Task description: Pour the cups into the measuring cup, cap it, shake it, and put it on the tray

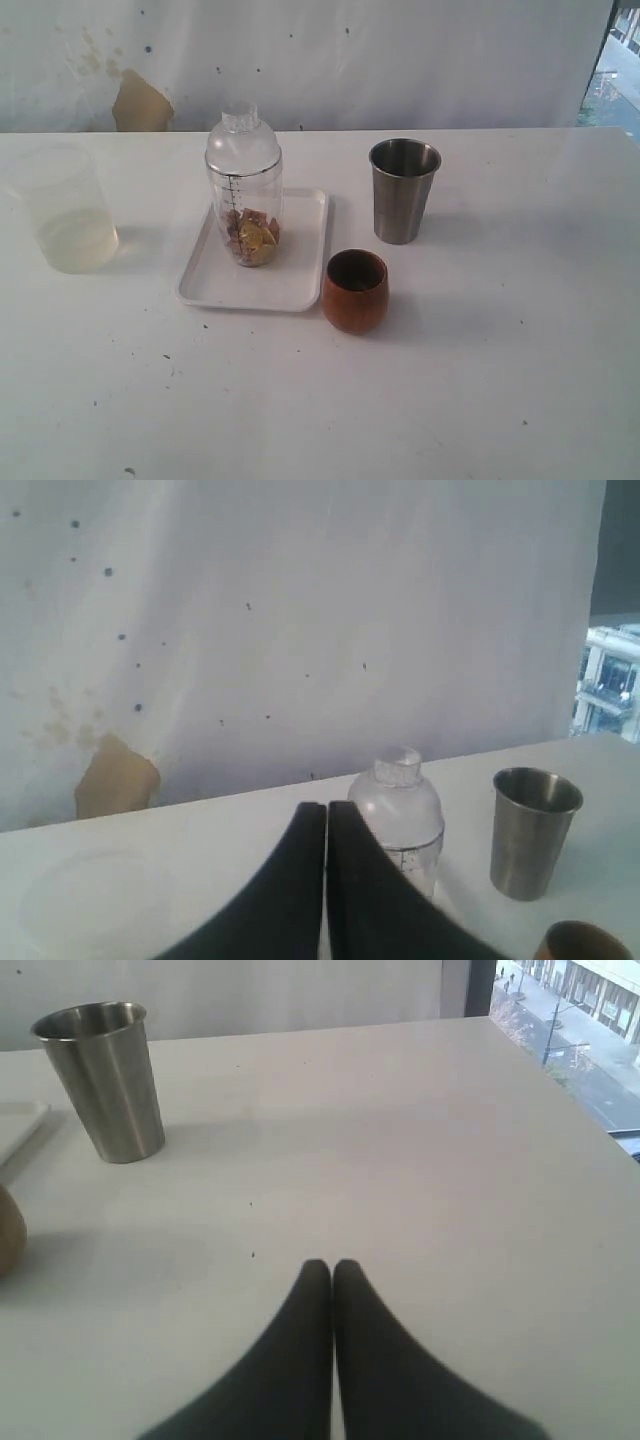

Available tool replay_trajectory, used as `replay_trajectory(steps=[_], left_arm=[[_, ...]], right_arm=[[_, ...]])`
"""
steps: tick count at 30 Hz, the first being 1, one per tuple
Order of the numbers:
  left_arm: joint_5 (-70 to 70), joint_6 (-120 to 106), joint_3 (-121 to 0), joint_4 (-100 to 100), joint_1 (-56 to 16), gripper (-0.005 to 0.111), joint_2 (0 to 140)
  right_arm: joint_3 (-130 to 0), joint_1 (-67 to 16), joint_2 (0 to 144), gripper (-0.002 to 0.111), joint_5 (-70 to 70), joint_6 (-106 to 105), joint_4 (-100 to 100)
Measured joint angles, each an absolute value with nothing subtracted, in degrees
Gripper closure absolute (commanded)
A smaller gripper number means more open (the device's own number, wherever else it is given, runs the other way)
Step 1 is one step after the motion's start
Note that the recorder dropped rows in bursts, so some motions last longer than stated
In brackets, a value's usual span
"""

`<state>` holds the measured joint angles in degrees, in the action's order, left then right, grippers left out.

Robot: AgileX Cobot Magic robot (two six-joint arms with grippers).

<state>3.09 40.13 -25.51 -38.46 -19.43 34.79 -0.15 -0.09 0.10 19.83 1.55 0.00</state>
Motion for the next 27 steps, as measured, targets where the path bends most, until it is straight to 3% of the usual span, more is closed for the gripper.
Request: replay_trajectory(steps=[8, 12, 23, 27], left_arm=[[1.33, 15.91, -24.85, -10.36, -19.43, 0.106, 33.26], [0.65, 5.41, -21.45, -6.11, -18.47, 0.106, 29.45], [0.38, 8.35, -10.34, -5.35, 0.69, 0.106, 12.71], [0.38, 8.84, -6.23, -5.31, 4.65, 0.106, 7.08]], right_arm=[[-0.15, -0.09, 0.10, 0.108, 19.83, 2.12, 0.00], [-0.15, -0.09, 0.10, 0.108, 19.83, 2.12, 0.00], [-0.15, -0.09, 0.10, 0.108, 19.83, 2.12, 0.00], [-0.15, -0.09, 0.10, 0.108, 19.83, 2.18, 0.00]])
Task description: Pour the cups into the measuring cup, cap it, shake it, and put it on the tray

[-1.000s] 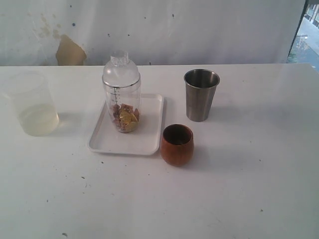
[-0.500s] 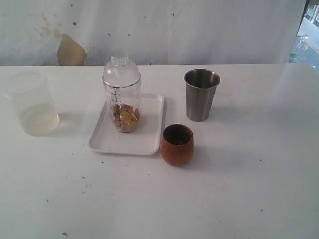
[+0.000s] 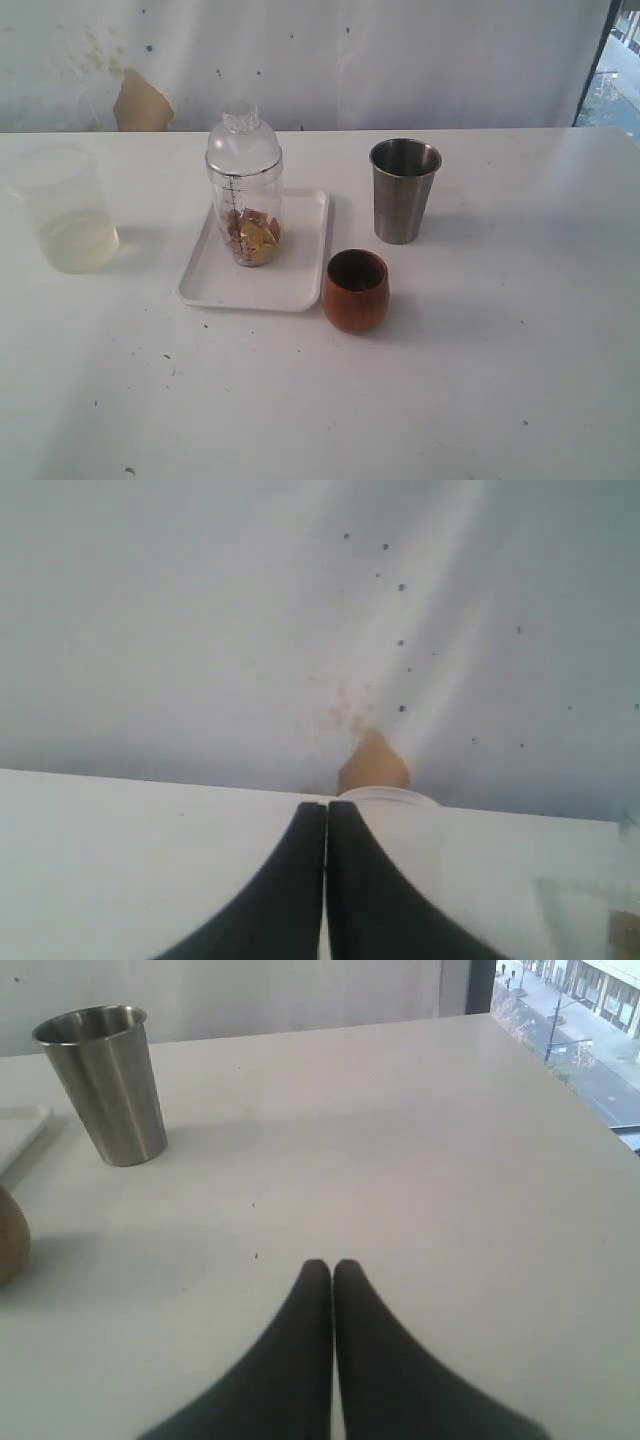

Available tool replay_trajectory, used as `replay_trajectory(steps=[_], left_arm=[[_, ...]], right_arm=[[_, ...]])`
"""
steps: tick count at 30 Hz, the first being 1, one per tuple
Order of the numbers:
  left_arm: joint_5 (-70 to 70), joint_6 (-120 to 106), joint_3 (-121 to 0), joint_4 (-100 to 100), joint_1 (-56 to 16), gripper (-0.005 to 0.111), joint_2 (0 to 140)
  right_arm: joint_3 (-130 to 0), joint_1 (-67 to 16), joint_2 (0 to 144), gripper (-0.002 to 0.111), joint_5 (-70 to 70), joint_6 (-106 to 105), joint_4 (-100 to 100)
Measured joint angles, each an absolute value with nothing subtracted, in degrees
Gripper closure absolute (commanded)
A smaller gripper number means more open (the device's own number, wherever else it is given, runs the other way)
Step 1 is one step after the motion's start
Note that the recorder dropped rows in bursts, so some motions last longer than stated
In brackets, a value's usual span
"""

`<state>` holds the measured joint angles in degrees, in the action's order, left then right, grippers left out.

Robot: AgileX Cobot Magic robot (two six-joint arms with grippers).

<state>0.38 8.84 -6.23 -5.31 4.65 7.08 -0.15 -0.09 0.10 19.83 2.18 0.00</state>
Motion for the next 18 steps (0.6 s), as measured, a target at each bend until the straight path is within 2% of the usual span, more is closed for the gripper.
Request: replay_trajectory(steps=[5, 18], left_arm=[[0.00, 8.84, -0.38, -5.21, 6.03, 0.106, 1.13], [-11.84, 3.60, -0.37, -5.21, 6.25, 0.106, 0.32]], right_arm=[[-0.15, -0.09, 0.10, 0.108, 19.83, 2.27, 0.00], [-0.15, -0.09, 0.10, 0.108, 19.83, 2.27, 0.00]])
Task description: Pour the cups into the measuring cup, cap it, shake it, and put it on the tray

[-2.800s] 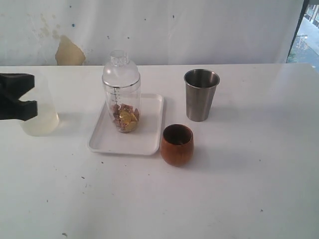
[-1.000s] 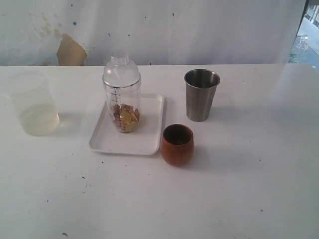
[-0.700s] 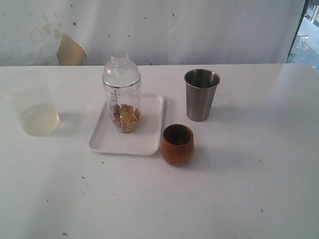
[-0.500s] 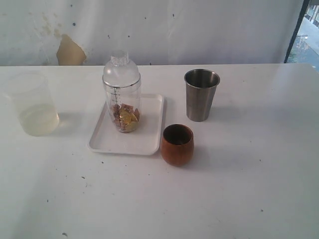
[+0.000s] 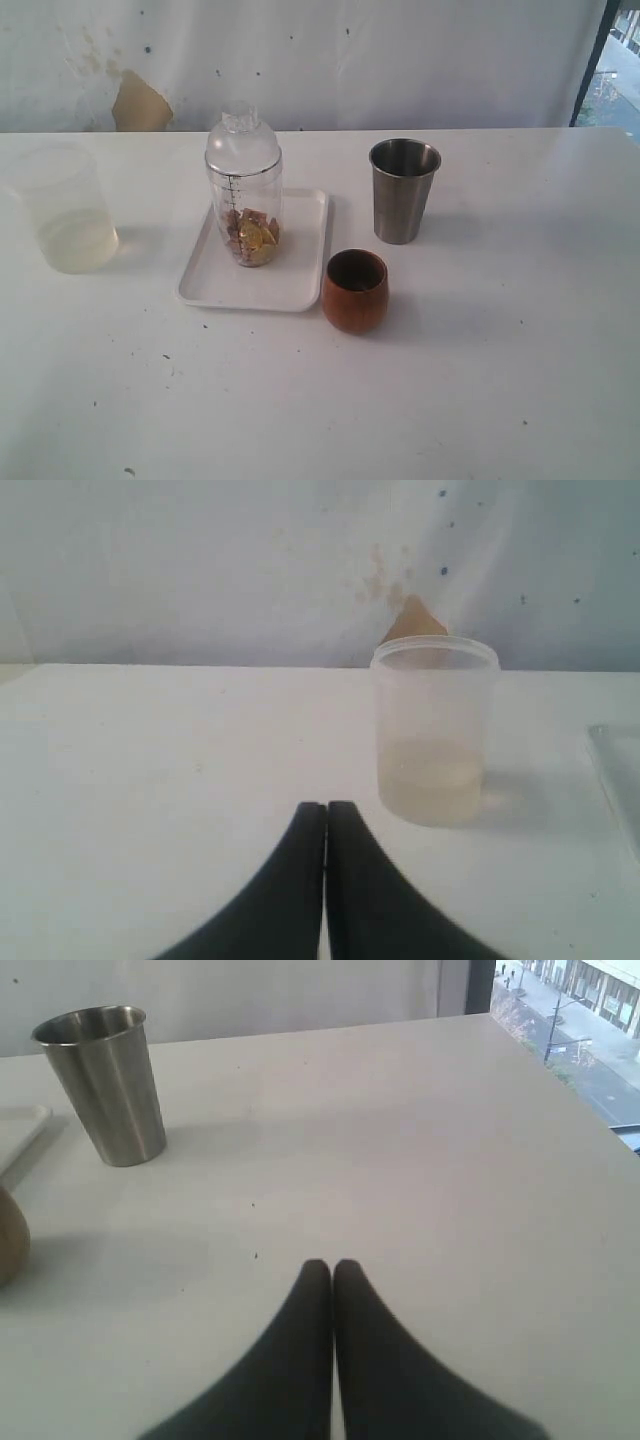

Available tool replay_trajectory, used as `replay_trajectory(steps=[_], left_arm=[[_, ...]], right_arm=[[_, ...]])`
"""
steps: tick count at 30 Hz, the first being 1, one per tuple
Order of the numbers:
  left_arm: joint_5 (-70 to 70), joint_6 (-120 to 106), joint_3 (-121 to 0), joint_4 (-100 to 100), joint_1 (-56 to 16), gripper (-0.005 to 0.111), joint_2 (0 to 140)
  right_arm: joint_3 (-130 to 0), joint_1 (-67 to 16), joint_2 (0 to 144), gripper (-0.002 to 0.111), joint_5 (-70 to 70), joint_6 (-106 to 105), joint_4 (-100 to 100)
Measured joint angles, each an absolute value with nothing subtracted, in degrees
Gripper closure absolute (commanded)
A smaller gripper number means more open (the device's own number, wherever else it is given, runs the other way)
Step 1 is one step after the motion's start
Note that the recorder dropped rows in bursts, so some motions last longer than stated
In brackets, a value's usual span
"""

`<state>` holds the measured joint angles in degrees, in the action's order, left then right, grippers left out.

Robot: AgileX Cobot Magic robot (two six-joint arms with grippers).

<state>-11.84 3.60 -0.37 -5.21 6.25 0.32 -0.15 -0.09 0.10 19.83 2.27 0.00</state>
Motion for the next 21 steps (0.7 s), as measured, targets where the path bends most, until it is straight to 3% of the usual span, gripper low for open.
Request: replay_trajectory(steps=[21], left_arm=[[-12.09, 2.98, -0.37, -5.21, 4.17, 0.106, 0.32]], right_arm=[[-0.15, -0.09, 0.10, 0.108, 19.83, 2.27, 0.00]])
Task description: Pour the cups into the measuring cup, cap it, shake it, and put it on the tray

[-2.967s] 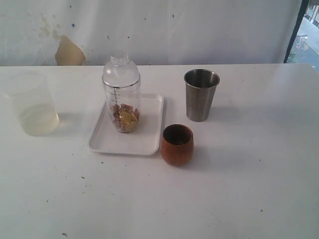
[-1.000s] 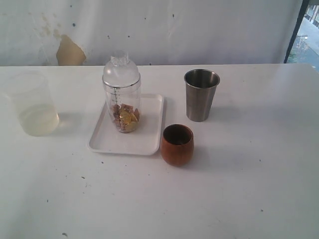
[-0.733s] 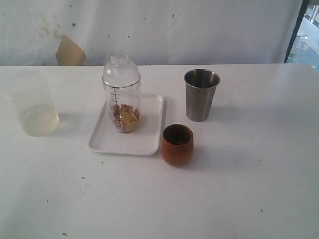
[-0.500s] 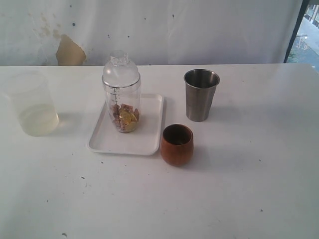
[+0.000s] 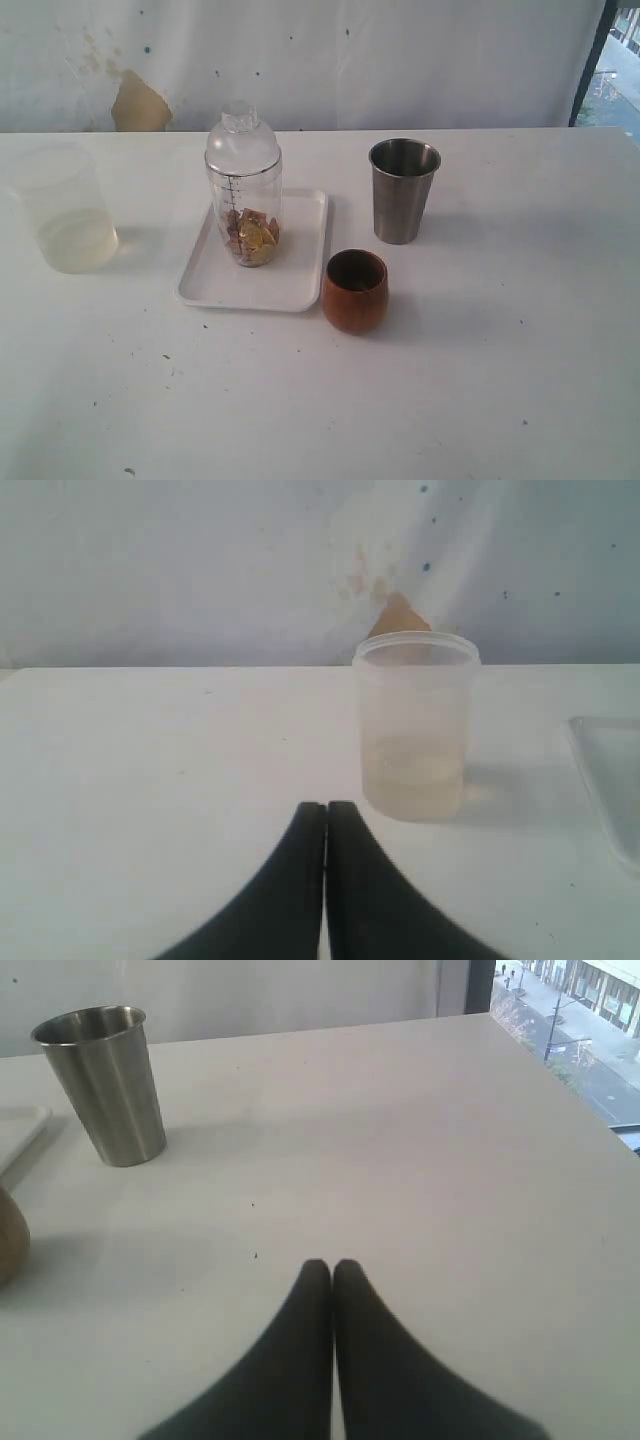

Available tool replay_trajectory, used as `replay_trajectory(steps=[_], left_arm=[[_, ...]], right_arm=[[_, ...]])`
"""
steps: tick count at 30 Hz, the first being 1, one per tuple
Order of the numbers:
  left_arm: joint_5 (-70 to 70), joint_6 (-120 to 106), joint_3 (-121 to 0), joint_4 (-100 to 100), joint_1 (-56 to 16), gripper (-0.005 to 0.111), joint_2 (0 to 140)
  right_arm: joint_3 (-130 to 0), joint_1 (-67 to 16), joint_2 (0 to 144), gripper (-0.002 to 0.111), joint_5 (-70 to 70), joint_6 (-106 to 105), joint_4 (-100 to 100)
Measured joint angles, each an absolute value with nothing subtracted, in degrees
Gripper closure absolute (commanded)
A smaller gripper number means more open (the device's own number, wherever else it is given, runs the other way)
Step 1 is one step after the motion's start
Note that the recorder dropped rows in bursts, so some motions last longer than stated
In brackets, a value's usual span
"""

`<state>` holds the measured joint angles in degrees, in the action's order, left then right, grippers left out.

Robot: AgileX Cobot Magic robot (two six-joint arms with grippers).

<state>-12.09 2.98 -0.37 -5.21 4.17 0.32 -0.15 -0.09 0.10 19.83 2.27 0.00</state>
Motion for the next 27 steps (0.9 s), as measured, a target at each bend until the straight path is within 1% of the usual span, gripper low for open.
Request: replay_trajectory(steps=[27], left_arm=[[-12.09, 2.98, -0.37, -5.21, 3.43, 0.106, 0.32]], right_arm=[[-0.15, -0.09, 0.10, 0.108, 19.83, 2.27, 0.00]])
